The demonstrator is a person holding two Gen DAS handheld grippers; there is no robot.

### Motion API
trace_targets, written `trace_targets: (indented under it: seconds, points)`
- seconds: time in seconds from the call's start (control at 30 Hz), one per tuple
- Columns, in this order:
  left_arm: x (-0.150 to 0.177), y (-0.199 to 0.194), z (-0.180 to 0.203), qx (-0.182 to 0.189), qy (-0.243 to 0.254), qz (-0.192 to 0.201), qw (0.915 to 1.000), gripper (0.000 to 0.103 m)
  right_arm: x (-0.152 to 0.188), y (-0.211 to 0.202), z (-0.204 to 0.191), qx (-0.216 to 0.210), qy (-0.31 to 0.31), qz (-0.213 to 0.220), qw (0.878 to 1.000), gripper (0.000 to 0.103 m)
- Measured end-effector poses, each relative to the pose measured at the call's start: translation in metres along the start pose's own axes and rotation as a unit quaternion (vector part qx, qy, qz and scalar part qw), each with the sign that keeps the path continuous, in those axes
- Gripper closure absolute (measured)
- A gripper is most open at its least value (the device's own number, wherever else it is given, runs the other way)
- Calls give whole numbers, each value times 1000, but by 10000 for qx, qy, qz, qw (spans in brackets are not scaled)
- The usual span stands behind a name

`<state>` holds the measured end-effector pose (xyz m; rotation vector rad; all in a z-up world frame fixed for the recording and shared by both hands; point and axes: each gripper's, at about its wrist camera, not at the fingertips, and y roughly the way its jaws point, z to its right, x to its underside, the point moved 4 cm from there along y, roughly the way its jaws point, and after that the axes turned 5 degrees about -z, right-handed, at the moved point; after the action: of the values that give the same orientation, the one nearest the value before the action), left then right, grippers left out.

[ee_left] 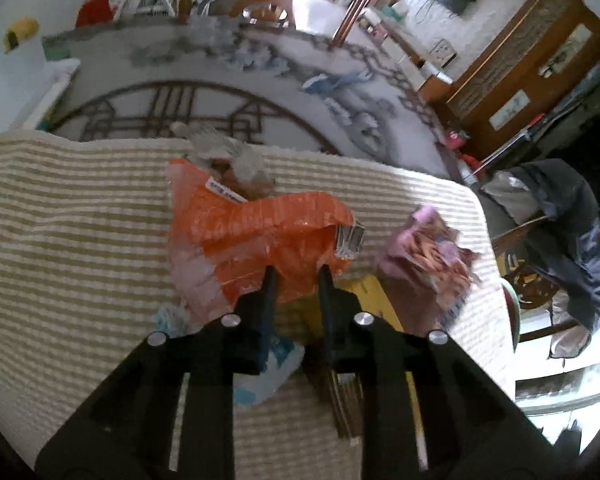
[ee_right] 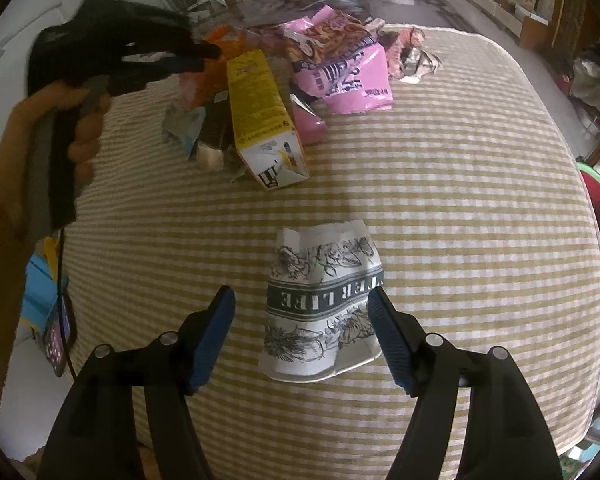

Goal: Collect trash
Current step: 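Grasp the white paper cup with the right tool while the left tool approaches the orange bag, then grasp the orange plastic bag with the left tool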

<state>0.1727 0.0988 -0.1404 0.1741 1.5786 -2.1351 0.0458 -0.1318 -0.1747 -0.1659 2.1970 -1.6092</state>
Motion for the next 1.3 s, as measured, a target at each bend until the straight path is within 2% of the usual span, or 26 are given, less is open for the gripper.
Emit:
trace_targets:
  seconds: [0.17, 0.33, 0.5, 0.63, 0.73, 0.8, 0.87, 0.93, 1.03, 1.13, 1.3]
  points:
    - [25, -48, -11, 220, -174, 386, 9989, 83, -10, 4, -8, 1, 18, -5, 10000, 35]
    - [58, -84, -24, 373, -436, 533, 9969, 83, -19, 10, -20, -11, -55, 5, 10000, 32]
    - [97, -101, -33, 449, -622, 393, 9963, 83, -16, 15, -33, 20, -109, 43, 9999, 30]
    - [119, -91, -37, 275, -596, 193, 9977, 83, -17, 19, -36, 40, -56, 50, 10000, 29]
    - [130, -80, -42, 294, -684, 39, 9972, 80, -15, 19, -35, 43, -57, 59, 10000, 29]
    - [133, -78, -42, 196, -610, 46, 9979, 72, -13, 18, -33, 51, -85, 70, 9999, 29]
    - [135, -75, -42, 114, -503, 51, 9987, 50, -11, 19, -33, 62, -88, 71, 9999, 29]
    - [136, -71, -41, 76, -420, 45, 9991, 45, -10, 17, -30, 71, -73, 71, 9999, 29]
    - [138, -64, -38, -85, -255, -31, 9996, 29, -8, 15, -28, 85, -40, 98, 9999, 29]
    - [142, -57, -38, -145, -144, -146, 9997, 25, -8, 15, -26, 90, -22, 108, 9999, 29]
    - [141, -43, -44, -203, -337, -273, 9989, 19, -11, 15, -29, 108, -73, 117, 9998, 29]
